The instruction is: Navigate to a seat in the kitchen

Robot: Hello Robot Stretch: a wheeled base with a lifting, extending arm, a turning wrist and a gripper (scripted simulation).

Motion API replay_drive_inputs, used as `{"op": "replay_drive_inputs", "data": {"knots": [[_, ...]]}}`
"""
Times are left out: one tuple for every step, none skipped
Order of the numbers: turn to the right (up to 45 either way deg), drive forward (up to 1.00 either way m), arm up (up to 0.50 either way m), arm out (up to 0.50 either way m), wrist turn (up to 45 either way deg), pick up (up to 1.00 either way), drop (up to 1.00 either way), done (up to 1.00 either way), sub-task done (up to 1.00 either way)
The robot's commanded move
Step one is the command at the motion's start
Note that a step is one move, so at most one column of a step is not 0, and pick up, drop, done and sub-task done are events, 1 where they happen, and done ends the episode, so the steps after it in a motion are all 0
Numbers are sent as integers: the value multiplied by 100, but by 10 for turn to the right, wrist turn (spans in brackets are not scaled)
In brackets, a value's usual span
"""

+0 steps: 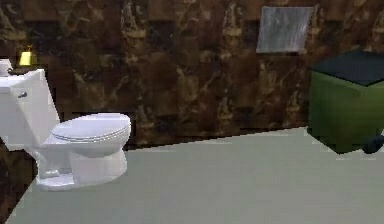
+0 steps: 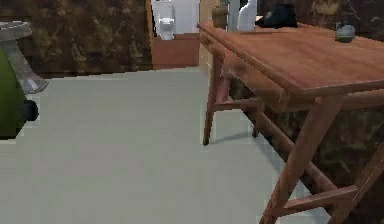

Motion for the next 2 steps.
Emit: {"op": "replay_drive_inputs", "data": {"knots": [[450,0,0,0,0,0,0,0,0],[360,0,0,0,0,0,0,0,0]]}}
